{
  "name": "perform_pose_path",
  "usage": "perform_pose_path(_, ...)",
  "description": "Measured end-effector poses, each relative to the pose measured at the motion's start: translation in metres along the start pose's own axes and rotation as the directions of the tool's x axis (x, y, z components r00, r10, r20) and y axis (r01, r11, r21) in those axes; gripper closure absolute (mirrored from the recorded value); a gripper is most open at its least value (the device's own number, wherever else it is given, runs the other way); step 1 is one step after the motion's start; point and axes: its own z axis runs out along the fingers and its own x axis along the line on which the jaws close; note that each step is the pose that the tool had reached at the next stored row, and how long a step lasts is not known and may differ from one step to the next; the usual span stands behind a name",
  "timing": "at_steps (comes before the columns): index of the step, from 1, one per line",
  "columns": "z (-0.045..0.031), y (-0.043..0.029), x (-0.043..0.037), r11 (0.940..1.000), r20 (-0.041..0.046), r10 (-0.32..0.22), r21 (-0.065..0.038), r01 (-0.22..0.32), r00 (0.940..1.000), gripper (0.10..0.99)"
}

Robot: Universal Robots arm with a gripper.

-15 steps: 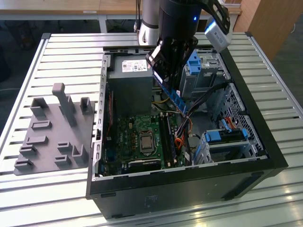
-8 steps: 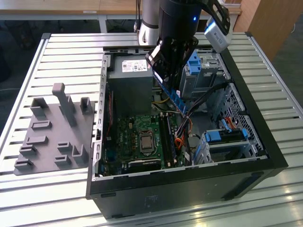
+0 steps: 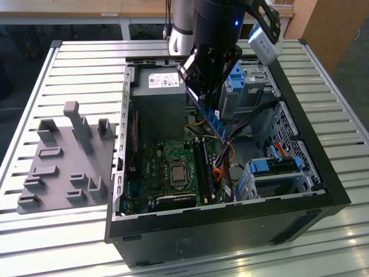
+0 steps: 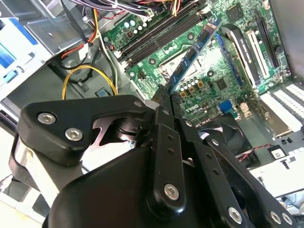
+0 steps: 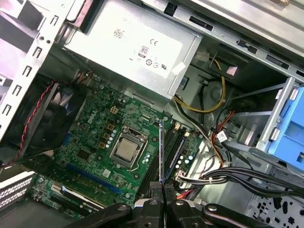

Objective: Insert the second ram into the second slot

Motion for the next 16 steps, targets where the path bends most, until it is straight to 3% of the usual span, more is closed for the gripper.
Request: perform_pose_path(16, 0.0001, 0.0000, 0.0000, 0.9952, 0.0035, 0.098, 0.002, -0.098, 0.9952, 0.957)
